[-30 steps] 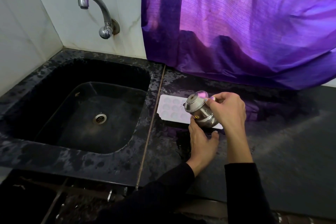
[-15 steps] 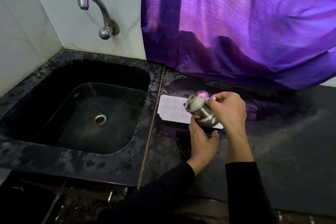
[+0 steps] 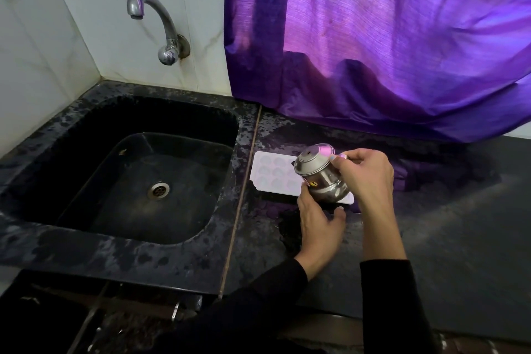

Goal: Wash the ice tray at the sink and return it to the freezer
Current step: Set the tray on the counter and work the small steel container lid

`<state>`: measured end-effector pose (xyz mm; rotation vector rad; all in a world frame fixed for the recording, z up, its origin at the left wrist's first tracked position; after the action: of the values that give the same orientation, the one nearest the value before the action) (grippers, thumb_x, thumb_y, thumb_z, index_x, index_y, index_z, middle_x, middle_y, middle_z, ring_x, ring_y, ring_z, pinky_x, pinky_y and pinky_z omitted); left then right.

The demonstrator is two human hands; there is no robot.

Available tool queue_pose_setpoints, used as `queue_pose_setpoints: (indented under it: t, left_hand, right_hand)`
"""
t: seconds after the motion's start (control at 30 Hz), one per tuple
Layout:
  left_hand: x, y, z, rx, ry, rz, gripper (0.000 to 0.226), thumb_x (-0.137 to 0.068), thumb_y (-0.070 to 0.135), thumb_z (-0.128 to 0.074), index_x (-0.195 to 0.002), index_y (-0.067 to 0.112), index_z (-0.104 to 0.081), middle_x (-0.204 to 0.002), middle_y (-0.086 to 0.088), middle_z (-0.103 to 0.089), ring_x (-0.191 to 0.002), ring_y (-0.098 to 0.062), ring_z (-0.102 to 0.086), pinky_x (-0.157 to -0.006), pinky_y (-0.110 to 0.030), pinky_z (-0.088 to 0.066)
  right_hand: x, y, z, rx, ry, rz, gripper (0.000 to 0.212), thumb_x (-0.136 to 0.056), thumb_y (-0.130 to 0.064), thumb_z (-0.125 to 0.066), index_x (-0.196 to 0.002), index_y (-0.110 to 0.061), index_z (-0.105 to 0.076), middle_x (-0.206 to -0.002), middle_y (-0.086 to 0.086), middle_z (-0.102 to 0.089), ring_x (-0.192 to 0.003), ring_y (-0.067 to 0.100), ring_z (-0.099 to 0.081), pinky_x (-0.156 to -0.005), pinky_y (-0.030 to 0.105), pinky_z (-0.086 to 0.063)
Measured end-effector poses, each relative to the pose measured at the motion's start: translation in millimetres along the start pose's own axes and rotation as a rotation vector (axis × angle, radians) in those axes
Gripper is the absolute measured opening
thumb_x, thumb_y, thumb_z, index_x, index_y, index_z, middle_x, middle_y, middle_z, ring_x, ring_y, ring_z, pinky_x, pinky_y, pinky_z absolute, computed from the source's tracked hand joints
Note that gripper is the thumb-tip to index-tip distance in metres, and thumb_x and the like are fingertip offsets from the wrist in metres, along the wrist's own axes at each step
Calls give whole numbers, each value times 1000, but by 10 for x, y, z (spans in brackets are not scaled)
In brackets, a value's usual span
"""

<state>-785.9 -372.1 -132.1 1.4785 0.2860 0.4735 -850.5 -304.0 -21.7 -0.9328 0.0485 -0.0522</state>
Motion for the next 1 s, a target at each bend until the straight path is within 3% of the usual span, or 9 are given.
queue_pose_setpoints:
  t: [0.33, 0.8, 1.0]
  left_hand:
    - [-15, -28, 120, 9, 26, 19, 91, -78, 18, -63, -153, 15, -10, -150, -2, -25, -137, -19, -36, -112, -41, -35]
    - [-102, -146, 203, 49, 65, 55, 97, -61, 43, -55, -149, 25, -18, -144, -3, -41, -132, -17, -44, -108, -42, -41]
    - [-113, -157, 211, 55, 51, 67, 94, -64, 38, -57, -149, 26, -19, -141, -2, -44, -129, -16, -47, -107, -41, -42]
  right_hand:
    - [33, -83, -107, -13, -21, 15, 12, -77, -35, -69, -80, -24, -72, -76, -5, -70, -85, 18, -66, -79, 39, -53]
    - [108, -266, -266, 107, -44, 91, 10, -79, -36, -68, -79, -27, -68, -85, -3, -70, -90, 22, -61, -72, 30, -39]
    - [132, -295, -282, 123, -46, 98, 9, -79, -35, -67, -81, -26, -68, -87, -3, -70, -90, 22, -61, -73, 30, -38]
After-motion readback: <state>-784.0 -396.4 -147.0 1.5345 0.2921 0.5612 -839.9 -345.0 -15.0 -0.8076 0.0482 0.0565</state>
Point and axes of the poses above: each hand's wrist, its own x-axis away from the middle knuckle, its own z-axis out of the back of the hand, y = z × x, the point moved 6 cm from there along -x, towards the middle knuckle
